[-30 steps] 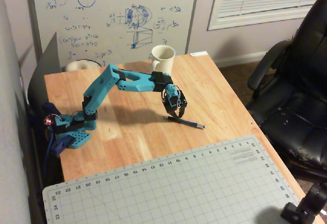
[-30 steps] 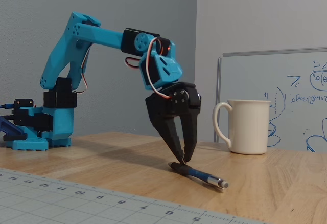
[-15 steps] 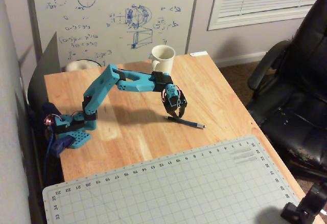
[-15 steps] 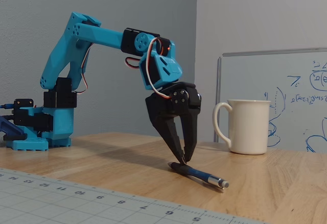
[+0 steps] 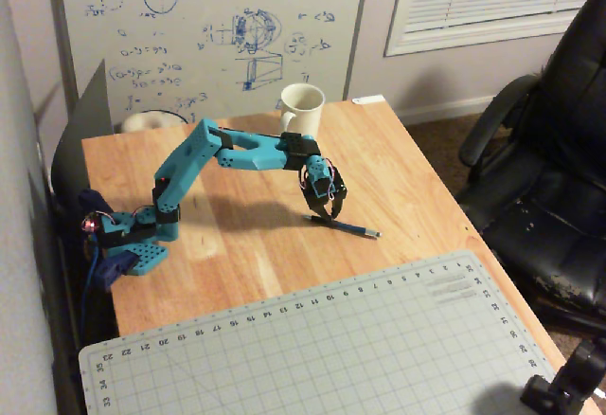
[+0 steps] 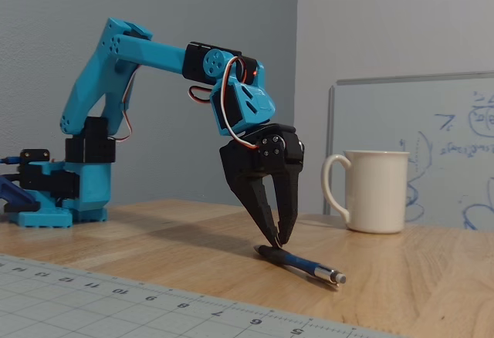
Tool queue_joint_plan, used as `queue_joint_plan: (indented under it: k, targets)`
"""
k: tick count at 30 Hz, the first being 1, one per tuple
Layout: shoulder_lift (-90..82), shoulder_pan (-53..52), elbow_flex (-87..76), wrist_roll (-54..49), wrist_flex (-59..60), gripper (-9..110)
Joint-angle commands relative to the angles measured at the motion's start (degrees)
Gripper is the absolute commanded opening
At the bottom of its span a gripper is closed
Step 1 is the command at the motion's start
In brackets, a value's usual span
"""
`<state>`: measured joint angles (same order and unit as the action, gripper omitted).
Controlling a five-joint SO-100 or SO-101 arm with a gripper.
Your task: Touch the pen.
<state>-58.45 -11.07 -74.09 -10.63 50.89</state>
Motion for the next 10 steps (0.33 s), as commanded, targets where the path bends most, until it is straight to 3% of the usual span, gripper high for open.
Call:
queue_joint_plan:
  k: [1,10]
  targets:
    - [-3.1,0.3,5.3,-0.5,-1.1,1]
    - [-3.2,0.4,5.3,-0.6,-1.2,1]
